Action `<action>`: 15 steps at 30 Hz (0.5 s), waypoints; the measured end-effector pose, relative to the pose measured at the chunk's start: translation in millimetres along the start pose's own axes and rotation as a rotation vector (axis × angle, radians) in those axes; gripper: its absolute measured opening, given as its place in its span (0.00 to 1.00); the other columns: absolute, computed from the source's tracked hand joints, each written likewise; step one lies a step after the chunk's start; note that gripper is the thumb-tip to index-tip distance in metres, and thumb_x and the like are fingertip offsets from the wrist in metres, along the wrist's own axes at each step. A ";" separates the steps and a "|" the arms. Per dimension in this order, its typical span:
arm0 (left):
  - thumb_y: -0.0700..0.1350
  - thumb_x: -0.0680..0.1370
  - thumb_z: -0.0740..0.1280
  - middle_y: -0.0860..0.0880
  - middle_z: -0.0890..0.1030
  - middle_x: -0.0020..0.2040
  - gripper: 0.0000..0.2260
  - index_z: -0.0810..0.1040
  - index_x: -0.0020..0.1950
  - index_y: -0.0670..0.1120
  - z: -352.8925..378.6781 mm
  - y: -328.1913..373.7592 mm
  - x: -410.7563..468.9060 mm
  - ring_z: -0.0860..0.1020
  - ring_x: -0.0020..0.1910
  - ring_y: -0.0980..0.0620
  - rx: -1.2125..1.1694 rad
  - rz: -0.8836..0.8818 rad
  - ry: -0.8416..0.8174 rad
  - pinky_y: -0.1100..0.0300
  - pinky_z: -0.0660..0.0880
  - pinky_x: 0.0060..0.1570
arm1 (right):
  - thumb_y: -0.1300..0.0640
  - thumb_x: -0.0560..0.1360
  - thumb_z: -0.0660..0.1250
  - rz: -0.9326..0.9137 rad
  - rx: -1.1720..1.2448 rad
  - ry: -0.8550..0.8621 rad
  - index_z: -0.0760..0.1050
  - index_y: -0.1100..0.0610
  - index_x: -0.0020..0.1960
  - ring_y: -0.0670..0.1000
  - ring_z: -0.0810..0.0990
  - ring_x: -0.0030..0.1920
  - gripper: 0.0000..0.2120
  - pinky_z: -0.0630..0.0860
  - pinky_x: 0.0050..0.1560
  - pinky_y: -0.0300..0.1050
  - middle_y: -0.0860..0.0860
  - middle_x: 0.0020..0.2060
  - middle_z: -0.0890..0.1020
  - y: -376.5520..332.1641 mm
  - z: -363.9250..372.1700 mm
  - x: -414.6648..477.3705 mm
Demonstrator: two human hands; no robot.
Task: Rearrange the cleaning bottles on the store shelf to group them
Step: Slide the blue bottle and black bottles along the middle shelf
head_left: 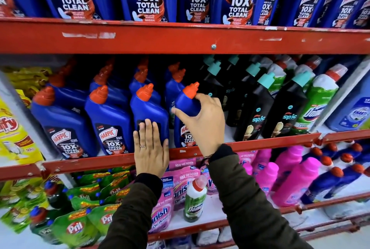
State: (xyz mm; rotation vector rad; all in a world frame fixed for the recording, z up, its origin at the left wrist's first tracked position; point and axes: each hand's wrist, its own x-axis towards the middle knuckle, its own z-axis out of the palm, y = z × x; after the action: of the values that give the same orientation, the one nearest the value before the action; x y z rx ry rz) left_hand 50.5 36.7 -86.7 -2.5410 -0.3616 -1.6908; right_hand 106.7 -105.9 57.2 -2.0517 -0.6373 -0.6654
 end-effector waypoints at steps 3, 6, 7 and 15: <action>0.49 0.85 0.54 0.43 0.40 0.84 0.32 0.42 0.84 0.40 0.0 -0.6 0.1 0.42 0.84 0.44 0.003 -0.007 -0.002 0.45 0.41 0.83 | 0.35 0.70 0.77 -0.009 -0.010 -0.040 0.80 0.55 0.64 0.54 0.78 0.57 0.32 0.77 0.60 0.53 0.49 0.56 0.85 1.8 -2.2 -1.7; 0.48 0.84 0.56 0.43 0.41 0.84 0.34 0.43 0.84 0.40 0.4 -0.7 -1.2 0.42 0.84 0.44 0.010 -0.004 -0.002 0.45 0.41 0.83 | 0.37 0.72 0.76 -0.029 0.062 -0.001 0.77 0.54 0.68 0.53 0.77 0.62 0.32 0.75 0.65 0.50 0.48 0.61 0.83 5.2 -14.7 -5.8; 0.49 0.84 0.56 0.43 0.41 0.84 0.34 0.43 0.84 0.40 0.6 -0.6 -1.5 0.42 0.84 0.44 0.011 -0.002 -0.002 0.45 0.42 0.83 | 0.38 0.74 0.75 -0.035 0.084 0.037 0.77 0.53 0.69 0.52 0.76 0.64 0.31 0.74 0.67 0.49 0.48 0.63 0.82 7.8 -22.0 -6.8; 0.50 0.86 0.54 0.43 0.39 0.84 0.33 0.42 0.84 0.39 1.5 -0.4 -2.5 0.41 0.84 0.44 0.014 -0.009 -0.021 0.44 0.42 0.82 | 0.44 0.81 0.66 0.046 -0.090 0.397 0.73 0.55 0.73 0.58 0.73 0.69 0.24 0.66 0.70 0.55 0.55 0.67 0.76 60.9 -80.8 16.3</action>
State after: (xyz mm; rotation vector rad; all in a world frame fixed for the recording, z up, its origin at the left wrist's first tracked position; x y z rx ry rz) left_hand 50.9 36.9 -89.6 -2.5528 -0.3849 -1.6597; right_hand 140.5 -201.4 72.1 -1.9309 -0.3343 -1.0547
